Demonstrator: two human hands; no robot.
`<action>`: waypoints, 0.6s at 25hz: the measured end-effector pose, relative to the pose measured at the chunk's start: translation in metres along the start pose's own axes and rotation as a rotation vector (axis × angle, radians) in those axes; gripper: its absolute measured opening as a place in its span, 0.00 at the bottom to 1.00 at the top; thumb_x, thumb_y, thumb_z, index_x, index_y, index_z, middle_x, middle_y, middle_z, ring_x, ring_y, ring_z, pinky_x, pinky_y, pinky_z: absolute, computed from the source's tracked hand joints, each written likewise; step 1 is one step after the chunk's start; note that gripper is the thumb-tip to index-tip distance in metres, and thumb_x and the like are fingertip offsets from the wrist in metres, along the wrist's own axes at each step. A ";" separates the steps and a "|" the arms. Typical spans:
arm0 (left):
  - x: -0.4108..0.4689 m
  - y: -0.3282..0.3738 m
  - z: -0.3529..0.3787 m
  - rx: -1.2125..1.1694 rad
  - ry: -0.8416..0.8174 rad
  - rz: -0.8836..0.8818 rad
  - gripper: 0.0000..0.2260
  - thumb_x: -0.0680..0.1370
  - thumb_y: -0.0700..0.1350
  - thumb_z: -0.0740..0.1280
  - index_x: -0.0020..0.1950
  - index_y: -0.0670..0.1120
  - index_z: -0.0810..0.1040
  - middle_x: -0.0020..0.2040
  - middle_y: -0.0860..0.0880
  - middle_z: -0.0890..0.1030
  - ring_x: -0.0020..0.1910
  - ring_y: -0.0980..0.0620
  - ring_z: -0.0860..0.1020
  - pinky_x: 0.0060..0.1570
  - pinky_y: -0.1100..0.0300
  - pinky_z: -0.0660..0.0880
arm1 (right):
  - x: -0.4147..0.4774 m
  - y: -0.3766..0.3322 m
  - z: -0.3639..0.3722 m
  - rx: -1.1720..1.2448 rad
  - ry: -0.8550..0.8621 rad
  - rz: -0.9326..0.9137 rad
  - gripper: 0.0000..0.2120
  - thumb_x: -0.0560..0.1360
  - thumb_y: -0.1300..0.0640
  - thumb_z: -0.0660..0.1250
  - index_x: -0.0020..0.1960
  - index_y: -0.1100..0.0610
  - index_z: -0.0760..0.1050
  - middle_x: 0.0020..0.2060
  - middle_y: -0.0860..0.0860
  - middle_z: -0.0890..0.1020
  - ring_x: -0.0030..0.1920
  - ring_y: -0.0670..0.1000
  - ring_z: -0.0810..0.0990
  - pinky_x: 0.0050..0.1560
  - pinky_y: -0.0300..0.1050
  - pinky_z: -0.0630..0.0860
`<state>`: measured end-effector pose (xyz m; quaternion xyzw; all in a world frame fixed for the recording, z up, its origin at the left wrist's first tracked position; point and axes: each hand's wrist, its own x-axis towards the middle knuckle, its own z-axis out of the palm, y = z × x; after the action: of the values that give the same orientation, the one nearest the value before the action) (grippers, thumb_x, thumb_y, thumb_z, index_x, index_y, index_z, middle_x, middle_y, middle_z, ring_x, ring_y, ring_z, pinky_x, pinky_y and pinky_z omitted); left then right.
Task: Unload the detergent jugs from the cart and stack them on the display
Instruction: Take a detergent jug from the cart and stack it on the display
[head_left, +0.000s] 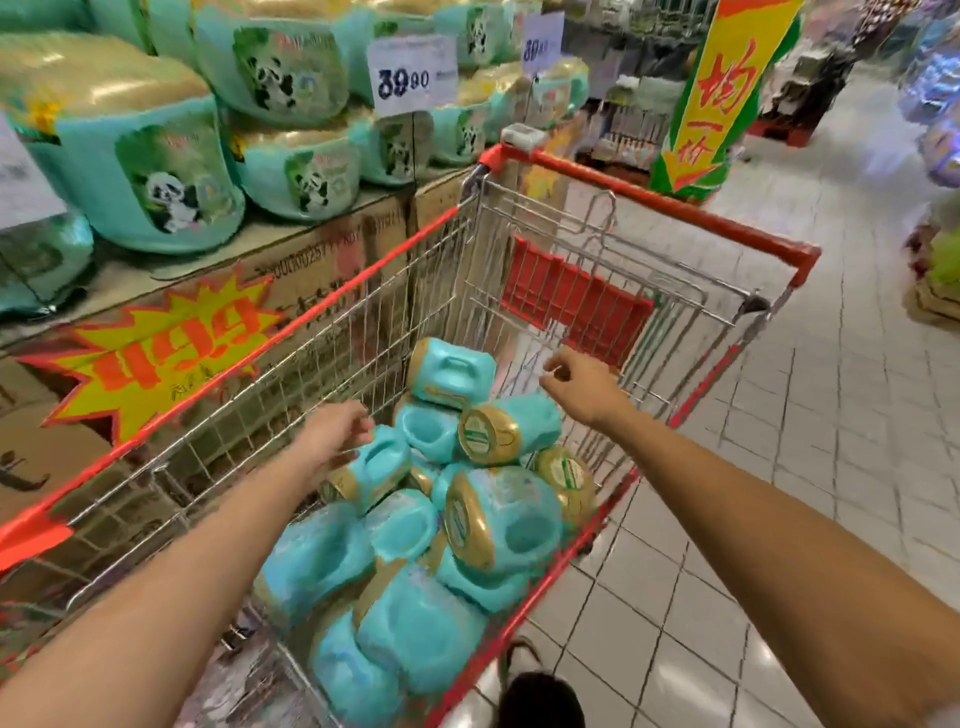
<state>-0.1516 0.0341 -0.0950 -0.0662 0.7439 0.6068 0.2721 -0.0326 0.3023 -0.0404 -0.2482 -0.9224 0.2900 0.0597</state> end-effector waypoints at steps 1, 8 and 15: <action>0.024 0.000 0.014 -0.009 0.025 -0.050 0.09 0.81 0.44 0.60 0.41 0.47 0.74 0.38 0.49 0.78 0.34 0.55 0.75 0.32 0.63 0.67 | 0.034 0.008 0.008 -0.025 -0.049 -0.028 0.11 0.78 0.58 0.63 0.56 0.64 0.77 0.45 0.61 0.81 0.46 0.60 0.79 0.45 0.51 0.73; 0.143 -0.029 0.083 -0.173 0.214 -0.309 0.08 0.83 0.50 0.56 0.49 0.49 0.72 0.40 0.50 0.77 0.32 0.56 0.74 0.31 0.62 0.65 | 0.209 0.038 0.097 -0.091 -0.285 -0.160 0.15 0.76 0.56 0.66 0.58 0.64 0.75 0.52 0.63 0.80 0.55 0.61 0.77 0.51 0.49 0.68; 0.257 -0.070 0.140 -0.615 0.190 -0.462 0.16 0.83 0.56 0.54 0.64 0.49 0.69 0.58 0.45 0.74 0.53 0.46 0.77 0.46 0.57 0.69 | 0.276 0.058 0.196 -0.019 -0.403 -0.291 0.27 0.75 0.45 0.68 0.68 0.59 0.68 0.62 0.57 0.74 0.62 0.57 0.73 0.62 0.51 0.68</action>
<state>-0.2926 0.2071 -0.2964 -0.3661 0.5147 0.7154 0.2987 -0.2979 0.3803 -0.2445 -0.0504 -0.9443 0.3134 -0.0868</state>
